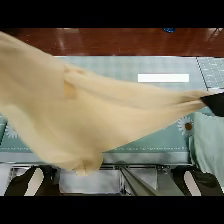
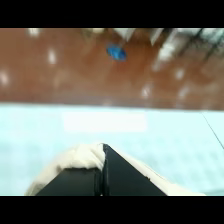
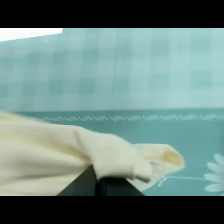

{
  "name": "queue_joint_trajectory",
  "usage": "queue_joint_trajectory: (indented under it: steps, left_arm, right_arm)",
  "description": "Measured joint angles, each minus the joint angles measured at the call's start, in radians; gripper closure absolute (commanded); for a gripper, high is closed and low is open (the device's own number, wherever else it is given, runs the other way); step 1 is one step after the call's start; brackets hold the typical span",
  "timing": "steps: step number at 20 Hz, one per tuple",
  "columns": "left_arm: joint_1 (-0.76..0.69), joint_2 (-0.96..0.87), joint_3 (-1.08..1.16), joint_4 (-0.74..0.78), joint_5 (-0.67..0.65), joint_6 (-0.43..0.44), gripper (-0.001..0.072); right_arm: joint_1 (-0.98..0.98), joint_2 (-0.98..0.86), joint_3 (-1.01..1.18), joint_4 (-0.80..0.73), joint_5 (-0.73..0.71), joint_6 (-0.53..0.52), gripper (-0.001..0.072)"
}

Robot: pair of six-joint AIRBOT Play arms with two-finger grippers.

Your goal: Fold the shirts.

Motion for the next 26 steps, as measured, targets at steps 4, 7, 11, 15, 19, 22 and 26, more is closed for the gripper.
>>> queue_joint_trajectory:
  steps: [4, 7, 11, 15, 19, 22, 26]
  left_arm:
    - [-0.141, -0.205, -0.202, 0.008, 0.177, 0.032, 0.0687]
    - [-0.227, -0.416, -0.192, 0.006, 0.325, 0.042, 0.0687]
    - [-0.286, -0.686, -0.027, -0.066, 0.407, 0.011, 0.0687]
    - [-0.301, -0.852, 0.160, -0.171, 0.405, -0.015, 0.0516]
    - [-0.282, -0.907, 0.255, -0.199, 0.315, -0.045, 0.0197]
    - [-0.211, -0.913, 0.285, -0.110, 0.116, -0.115, 0.0196]
    - [-0.126, -0.835, 0.208, 0.119, -0.190, -0.143, 0.0196]
  right_arm:
    - [0.000, -0.183, -0.152, 0.057, -0.156, -0.072, 0.0684]
    - [0.000, -0.414, -0.150, 0.120, -0.283, -0.142, 0.0684]
    - [0.000, -0.756, 0.022, 0.194, -0.371, -0.184, 0.0684]
    - [-0.002, -1.005, 0.260, 0.256, -0.377, -0.159, 0.0353]
    - [-0.036, -1.113, 0.442, 0.279, -0.349, -0.095, 0.0302]
    - [-0.117, -1.133, 0.523, 0.282, -0.253, -0.076, 0.0303]
    - [-0.230, -1.116, 0.534, 0.179, -0.076, -0.100, 0.0303]
